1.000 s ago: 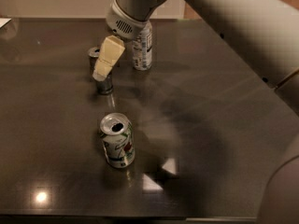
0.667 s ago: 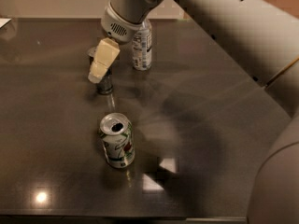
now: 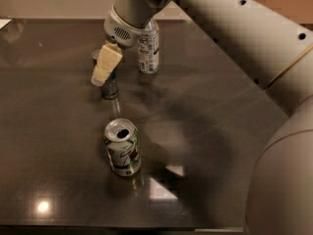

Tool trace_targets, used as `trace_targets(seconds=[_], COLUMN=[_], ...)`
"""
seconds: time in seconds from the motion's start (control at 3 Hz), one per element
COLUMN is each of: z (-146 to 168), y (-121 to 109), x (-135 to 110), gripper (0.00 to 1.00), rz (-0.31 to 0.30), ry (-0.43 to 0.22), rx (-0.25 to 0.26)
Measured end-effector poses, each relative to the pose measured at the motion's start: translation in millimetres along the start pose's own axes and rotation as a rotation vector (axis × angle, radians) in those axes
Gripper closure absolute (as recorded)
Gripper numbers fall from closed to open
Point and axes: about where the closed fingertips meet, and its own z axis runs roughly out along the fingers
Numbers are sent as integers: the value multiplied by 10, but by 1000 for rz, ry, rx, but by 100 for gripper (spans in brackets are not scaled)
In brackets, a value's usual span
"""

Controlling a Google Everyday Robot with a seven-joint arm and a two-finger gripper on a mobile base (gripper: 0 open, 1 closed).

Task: Pick redbull can

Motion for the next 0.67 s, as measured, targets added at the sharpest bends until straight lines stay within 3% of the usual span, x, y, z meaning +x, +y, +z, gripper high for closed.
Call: trace_targets(seconds=[0.67], z=[-53], y=[-24], x=[7], gripper=[65], rz=[-9], ry=[-27], rx=[-15])
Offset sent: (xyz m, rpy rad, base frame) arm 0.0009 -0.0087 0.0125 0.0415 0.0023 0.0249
